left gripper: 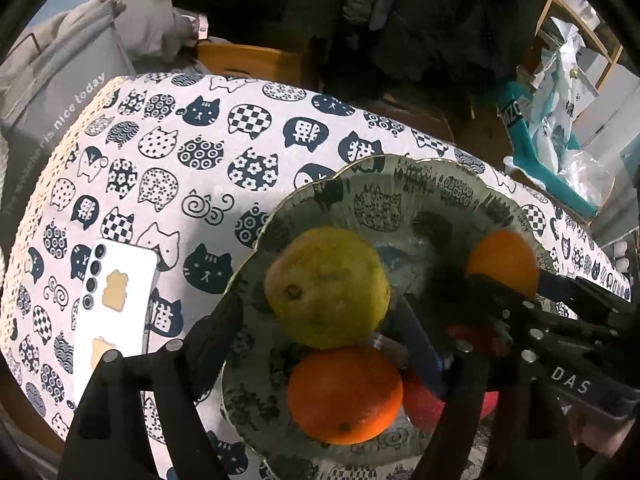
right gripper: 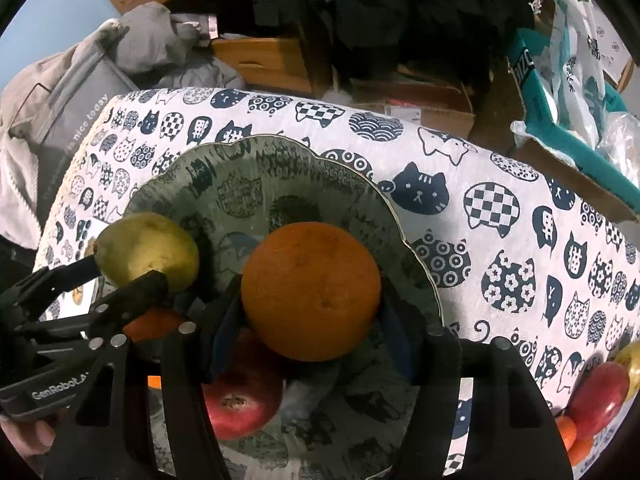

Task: Organize fruits
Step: 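Lower the orange and pear into the green bowl and open both tools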

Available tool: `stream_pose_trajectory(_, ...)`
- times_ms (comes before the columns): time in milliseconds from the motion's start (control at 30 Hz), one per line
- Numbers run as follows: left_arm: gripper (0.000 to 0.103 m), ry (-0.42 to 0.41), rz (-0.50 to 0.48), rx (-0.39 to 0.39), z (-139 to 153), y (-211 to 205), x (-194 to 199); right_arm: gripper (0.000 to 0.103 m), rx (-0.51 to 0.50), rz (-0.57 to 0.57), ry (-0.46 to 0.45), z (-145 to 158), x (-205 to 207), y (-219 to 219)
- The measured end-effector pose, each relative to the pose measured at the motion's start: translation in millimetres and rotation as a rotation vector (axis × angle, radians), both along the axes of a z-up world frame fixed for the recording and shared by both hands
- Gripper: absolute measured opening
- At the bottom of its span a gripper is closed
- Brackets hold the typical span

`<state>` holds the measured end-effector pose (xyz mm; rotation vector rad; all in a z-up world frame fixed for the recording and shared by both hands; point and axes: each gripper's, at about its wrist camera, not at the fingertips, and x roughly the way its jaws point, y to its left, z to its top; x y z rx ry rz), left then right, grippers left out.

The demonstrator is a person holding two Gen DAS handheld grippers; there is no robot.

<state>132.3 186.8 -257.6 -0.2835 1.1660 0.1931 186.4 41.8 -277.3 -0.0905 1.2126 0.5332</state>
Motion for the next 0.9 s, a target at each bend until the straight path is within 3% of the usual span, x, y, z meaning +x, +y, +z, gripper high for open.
stream_pose_trajectory(433,0.080,-0.073,0.021,-0.009,39,1,-15,0.073,0.060,-0.020,-0.143,64,-10,-5)
stream_pose_trajectory(900,0.083,-0.216,-0.009,0.021,110,-19,-47,0.073,-0.027,-0.063,-0.383,143,-53,-50)
